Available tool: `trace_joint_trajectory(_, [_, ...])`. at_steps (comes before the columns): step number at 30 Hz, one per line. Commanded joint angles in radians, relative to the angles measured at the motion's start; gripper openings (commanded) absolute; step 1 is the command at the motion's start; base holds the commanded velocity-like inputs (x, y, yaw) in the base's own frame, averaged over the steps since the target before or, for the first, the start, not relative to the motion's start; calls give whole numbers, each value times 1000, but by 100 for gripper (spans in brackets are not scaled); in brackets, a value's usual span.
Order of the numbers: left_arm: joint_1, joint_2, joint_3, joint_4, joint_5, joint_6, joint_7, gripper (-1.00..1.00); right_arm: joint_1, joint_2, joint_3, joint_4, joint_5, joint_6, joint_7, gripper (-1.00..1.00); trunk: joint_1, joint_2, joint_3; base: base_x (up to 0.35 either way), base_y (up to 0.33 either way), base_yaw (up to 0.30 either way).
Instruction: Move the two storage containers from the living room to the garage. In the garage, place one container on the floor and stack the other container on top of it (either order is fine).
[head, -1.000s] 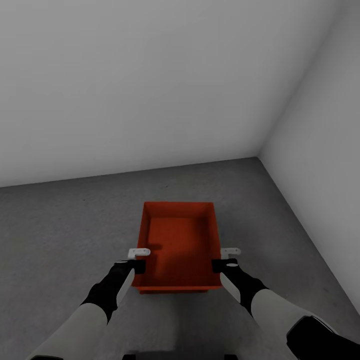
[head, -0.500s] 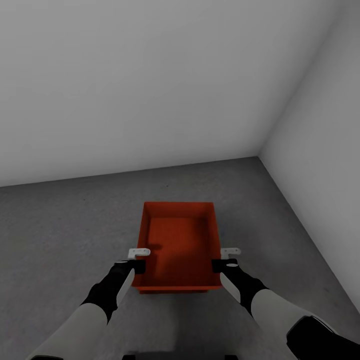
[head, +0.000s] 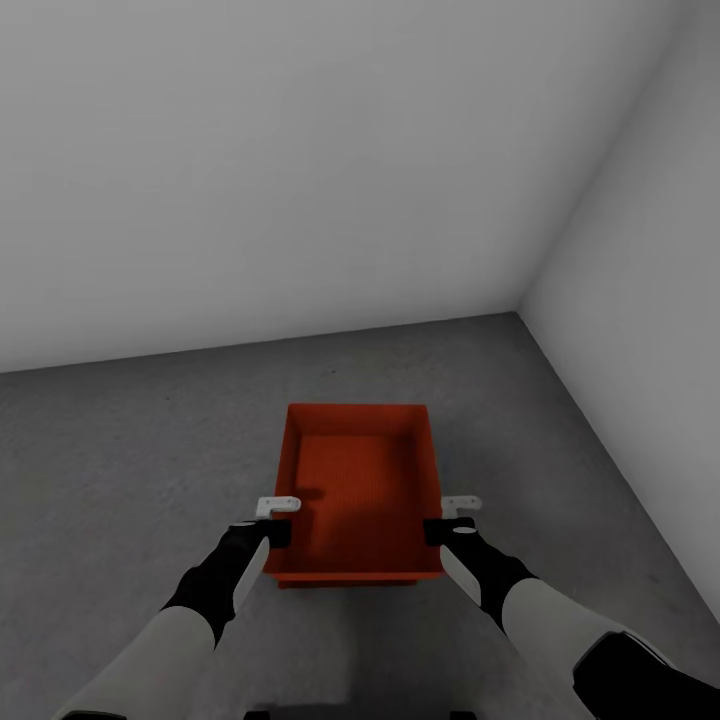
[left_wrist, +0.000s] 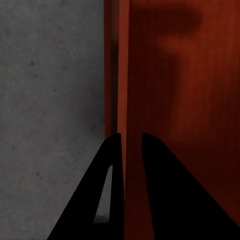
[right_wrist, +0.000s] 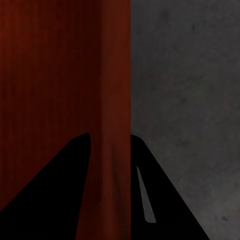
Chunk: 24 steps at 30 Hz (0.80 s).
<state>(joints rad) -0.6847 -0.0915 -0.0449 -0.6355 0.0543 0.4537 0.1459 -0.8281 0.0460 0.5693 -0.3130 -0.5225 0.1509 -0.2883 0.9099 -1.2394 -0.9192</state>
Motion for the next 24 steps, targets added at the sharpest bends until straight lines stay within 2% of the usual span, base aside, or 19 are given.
trace_joint_trajectory(1, [-1,0,-7,-1,39,2,3,-100,0,-37,23,37,9,7,-11,-100,4,-8,-4,0,0,0])
trace_joint_trajectory(8, [-1,1,-7,-1,39,2,3,-100,0,-37,24,37,9,7,-11,-100,31,-57,-26,0,0,0])
trace_joint_trajectory(13, [-1,1,-7,-1,39,2,3,-100,0,-37,24,37,9,7,-11,-100,31,-57,-26,0,0,16])
trace_joint_trajectory(19, [-1,1,-7,-1,39,2,3,-100,0,-37,23,37,9,7,-11,-100,31,-57,-26,0,0,155])
trace_joint_trajectory(24, [-1,0,-7,-1,39,2,3,-100,0,-37,23,37,9,7,-11,-100,31,-57,-26,0,0,34])
